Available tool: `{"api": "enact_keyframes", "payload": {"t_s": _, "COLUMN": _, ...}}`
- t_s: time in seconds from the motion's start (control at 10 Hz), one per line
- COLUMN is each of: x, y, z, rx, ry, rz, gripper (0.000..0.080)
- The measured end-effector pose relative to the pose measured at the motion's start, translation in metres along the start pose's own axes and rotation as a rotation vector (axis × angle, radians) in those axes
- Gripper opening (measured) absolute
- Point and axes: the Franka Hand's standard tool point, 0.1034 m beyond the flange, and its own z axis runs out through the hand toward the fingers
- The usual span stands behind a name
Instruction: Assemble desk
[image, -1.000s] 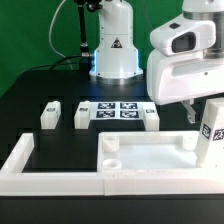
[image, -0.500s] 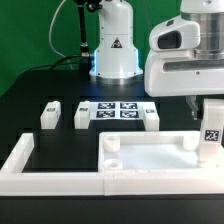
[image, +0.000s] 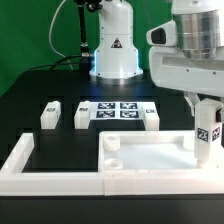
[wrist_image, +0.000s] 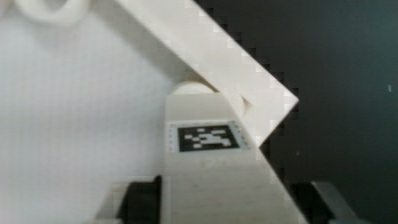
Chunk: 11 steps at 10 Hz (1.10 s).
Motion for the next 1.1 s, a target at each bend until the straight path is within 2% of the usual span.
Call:
{"api": "enact_keyframes", "payload": {"t_s": 0.2, "x": -0.0015, "y": 0.0015, "z": -0.0002, "rx": 0.008, "ry": -0.005, "rz": 0.105, "gripper": 0.0297}}
{"api": "enact_keyframes", "payload": {"t_s": 0.4, "x": -0.0015, "y": 0.0016, "z": 0.0, "rx": 0.007, "ry": -0.004, "rz": 0.012, "gripper": 0.0303}}
{"api": "enact_keyframes", "payload": {"t_s": 0.5, "x": -0.0027, "y": 0.0032, "z": 0.0005, "rx": -0.003, "ry": -0.007, "rz": -0.112, "gripper": 0.0502}}
{"api": "enact_keyframes", "payload": {"t_s": 0.6, "x": -0.0038, "y": 0.0045, "z": -0.0015, "rx": -0.028, "ry": -0.012, "rz": -0.329, "gripper": 0.0502}}
{"api": "enact_keyframes", "payload": {"t_s": 0.7, "x": -0.0047, "y": 0.0046, "z": -0.0035, "rx": -0.043, "ry": -0.025, "rz": -0.515, "gripper": 0.0618}}
{"api": "enact_keyframes", "payload": {"t_s": 1.0, "x": -0.0034, "y": 0.0062, "z": -0.0021, "rx": -0.042, "ry": -0.032, "rz": -0.763, "gripper": 0.0648}}
{"api": "enact_keyframes", "payload": {"t_s": 1.1, "x": -0.001, "y": 0.006, "z": -0.0018, "rx": -0.044, "ry": -0.036, "rz": -0.919, "gripper": 0.0649}}
